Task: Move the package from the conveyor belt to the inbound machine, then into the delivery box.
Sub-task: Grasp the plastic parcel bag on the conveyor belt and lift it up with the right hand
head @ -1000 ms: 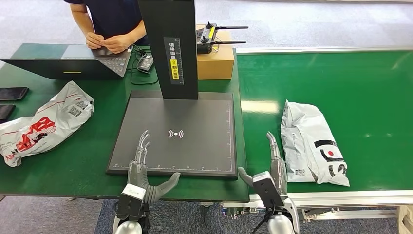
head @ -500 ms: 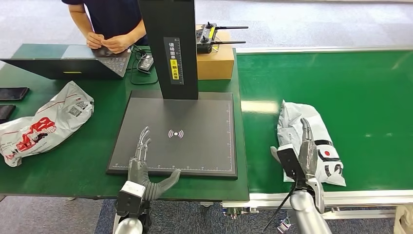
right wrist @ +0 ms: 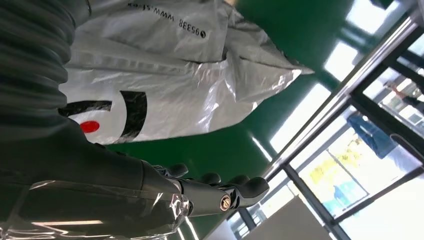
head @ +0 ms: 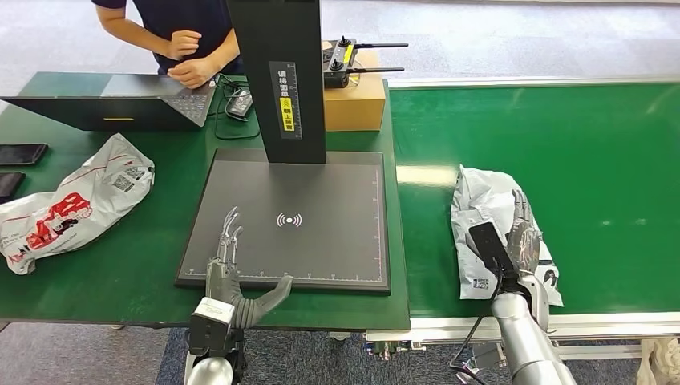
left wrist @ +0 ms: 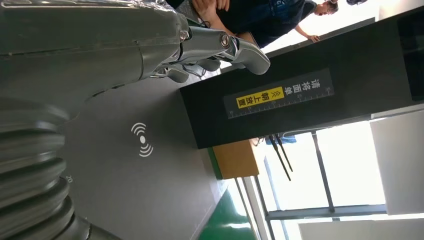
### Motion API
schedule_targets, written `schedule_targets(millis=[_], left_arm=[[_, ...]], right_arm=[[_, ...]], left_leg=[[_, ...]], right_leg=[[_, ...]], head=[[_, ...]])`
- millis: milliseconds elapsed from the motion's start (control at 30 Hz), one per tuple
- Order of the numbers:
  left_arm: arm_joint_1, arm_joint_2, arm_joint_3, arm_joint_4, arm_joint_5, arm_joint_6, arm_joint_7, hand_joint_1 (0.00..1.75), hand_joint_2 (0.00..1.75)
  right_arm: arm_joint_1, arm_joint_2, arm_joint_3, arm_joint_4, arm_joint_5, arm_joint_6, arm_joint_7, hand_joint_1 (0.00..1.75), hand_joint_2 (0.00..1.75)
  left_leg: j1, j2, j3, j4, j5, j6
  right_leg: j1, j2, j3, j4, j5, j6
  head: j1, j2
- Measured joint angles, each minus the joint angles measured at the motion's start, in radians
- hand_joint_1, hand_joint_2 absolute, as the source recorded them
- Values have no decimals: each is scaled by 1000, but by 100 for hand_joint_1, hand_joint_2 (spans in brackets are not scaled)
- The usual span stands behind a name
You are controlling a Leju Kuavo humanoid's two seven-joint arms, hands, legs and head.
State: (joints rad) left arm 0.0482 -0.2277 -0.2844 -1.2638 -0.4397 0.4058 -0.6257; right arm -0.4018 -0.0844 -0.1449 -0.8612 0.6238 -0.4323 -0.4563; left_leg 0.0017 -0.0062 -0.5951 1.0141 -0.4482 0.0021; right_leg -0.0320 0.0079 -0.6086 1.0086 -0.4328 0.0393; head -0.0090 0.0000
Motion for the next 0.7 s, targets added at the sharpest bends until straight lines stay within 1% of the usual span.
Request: schedule_targets(millis=[100,167,367,533,700], left_arm=[[4,0,4,0,1,7,-4,0,175],[9,0,7,-1,2,14,-6,0,175],[38,0,20,-18,4,36,-7,0,175],[62,0,31,-32,14,53,-13,0,175],[74,0,40,-37,24,59,-18,0,175]], right_arm=[[-35,-2,-3,47,-27,76,-27,0,175],[-59,-3,-3,74,-29,96,-35,0,175],[-131,-13,2,151,10,102,-23,0,175],[-185,-16,31,203,59,112,-11,0,175],[-241,-16,80,253,115,98,43,0,175]], left_leg=[[0,0,0,0,0,0],[0,0,0,0,0,0],[0,0,0,0,0,0],[0,0,0,0,0,0],[0,0,0,0,1,0]], right_leg=[[0,0,0,0,0,0],[0,0,0,0,0,0],[0,0,0,0,0,0],[0,0,0,0,0,0],[0,0,0,0,0,0]], head=[[0,0],[0,0],[0,0],[0,0],[0,0]])
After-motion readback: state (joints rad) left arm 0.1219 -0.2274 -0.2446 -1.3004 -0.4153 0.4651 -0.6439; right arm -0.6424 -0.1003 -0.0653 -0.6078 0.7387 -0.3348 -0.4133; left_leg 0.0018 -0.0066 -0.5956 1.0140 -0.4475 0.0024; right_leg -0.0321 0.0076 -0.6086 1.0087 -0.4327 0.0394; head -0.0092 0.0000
